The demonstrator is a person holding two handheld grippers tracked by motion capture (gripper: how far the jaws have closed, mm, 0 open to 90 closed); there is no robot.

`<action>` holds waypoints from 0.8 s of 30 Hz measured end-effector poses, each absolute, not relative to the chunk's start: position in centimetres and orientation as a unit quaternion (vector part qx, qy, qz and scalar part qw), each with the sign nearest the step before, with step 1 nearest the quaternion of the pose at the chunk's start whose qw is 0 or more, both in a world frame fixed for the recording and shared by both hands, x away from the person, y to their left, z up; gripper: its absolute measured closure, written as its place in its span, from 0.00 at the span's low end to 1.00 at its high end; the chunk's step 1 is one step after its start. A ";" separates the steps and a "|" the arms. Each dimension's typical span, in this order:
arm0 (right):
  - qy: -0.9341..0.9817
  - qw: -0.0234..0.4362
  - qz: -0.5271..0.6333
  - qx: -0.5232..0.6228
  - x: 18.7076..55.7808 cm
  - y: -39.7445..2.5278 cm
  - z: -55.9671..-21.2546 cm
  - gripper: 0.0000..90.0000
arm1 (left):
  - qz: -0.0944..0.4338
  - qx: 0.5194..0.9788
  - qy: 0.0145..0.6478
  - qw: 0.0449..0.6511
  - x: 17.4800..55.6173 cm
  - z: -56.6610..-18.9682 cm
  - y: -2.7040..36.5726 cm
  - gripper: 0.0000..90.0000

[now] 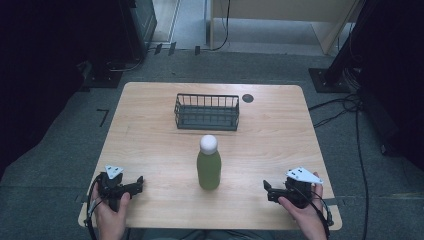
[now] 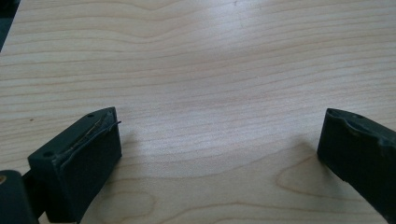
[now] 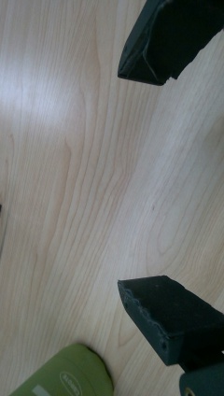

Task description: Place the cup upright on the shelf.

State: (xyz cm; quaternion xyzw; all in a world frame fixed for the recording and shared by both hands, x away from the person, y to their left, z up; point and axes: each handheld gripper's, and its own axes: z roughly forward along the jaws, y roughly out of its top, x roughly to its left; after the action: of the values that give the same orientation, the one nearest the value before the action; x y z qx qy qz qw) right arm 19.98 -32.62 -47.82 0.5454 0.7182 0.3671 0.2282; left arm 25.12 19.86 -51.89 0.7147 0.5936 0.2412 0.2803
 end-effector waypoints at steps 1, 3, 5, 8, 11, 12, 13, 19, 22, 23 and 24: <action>0.720 0.227 0.368 0.543 20.0 -32.4 -47.8 0.01 | 0.241 0.715 0.594 0.280 25.1 -51.9 19.9 0.00; 0.724 0.224 0.370 0.538 20.1 -31.9 -47.8 0.01 | 0.241 0.715 0.594 0.280 25.1 -51.9 19.9 0.00; 0.727 0.220 0.372 0.533 20.2 -31.3 -47.7 0.01 | 0.241 0.715 0.594 0.280 25.1 -51.9 19.9 0.00; 0.729 0.218 0.376 0.528 20.2 -30.8 -47.6 0.01 | 0.241 0.715 0.594 0.280 25.1 -51.9 19.9 0.00; 0.734 0.213 0.383 0.518 20.3 -29.7 -47.3 0.01 | 0.241 0.715 0.594 0.280 25.1 -51.9 19.9 0.00; 0.734 0.213 0.383 0.518 20.3 -29.7 -47.3 0.01 | 0.241 0.715 0.594 0.280 25.1 -51.9 19.9 0.00; 0.739 0.212 0.385 0.511 20.4 -29.1 -47.2 0.01 | 0.241 0.715 0.594 0.280 25.1 -51.9 19.9 0.00; 0.747 0.206 0.391 0.497 20.6 -27.5 -47.1 0.01 | 0.241 0.715 0.594 0.280 25.1 -51.9 19.9 0.00; 0.750 0.204 0.391 0.493 20.6 -27.0 -47.1 0.01 | 0.241 0.715 0.594 0.280 25.1 -51.9 19.9 0.00; 0.754 0.201 0.392 0.487 20.6 -26.5 -47.1 0.01 | 0.241 0.715 0.594 0.280 25.1 -51.9 19.9 0.00; 0.755 0.200 0.393 0.486 20.6 -26.2 -47.1 0.01 | 0.241 0.715 0.594 0.280 25.1 -51.9 19.9 0.00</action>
State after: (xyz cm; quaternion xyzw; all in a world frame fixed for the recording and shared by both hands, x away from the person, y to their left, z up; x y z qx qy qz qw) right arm 20.60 -26.23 -47.08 0.4856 0.7548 0.3932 0.1999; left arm 25.12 19.85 -51.89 0.7146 0.5937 0.2412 0.2804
